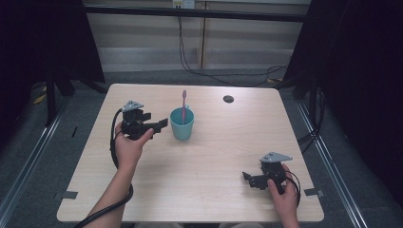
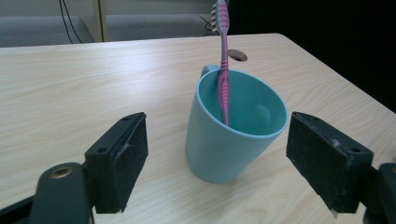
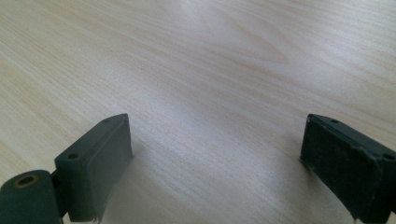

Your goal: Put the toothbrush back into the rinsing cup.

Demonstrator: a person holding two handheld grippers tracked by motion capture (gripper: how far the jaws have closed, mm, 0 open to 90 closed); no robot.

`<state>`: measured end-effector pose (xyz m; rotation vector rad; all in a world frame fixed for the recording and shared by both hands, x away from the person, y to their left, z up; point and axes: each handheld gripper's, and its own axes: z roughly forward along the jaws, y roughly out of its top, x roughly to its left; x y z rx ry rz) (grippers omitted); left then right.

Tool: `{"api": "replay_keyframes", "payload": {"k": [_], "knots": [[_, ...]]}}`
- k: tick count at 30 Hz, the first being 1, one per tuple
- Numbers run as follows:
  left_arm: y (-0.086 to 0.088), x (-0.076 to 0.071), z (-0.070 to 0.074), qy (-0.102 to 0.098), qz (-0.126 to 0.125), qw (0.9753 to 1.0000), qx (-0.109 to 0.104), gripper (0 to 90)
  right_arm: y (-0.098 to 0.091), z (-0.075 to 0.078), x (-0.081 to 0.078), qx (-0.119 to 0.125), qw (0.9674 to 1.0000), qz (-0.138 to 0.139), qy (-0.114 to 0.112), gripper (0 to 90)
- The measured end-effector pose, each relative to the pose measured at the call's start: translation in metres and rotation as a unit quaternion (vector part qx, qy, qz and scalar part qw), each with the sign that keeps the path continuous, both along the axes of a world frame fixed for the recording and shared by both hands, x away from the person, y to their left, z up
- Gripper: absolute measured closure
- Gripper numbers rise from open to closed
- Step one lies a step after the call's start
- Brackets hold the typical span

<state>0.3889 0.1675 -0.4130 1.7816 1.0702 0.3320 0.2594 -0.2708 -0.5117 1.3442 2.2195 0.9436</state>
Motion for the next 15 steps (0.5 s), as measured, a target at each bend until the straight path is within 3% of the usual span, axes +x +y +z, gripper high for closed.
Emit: {"api": "replay_keyframes", "payload": {"k": [15], "knots": [[0.010, -0.007, -0.017, 0.012, 0.001, 0.9999, -0.006, 20.7, 0.000, 0.000, 0.000, 0.000, 1.0000, 0.000, 0.000, 8.1]]}}
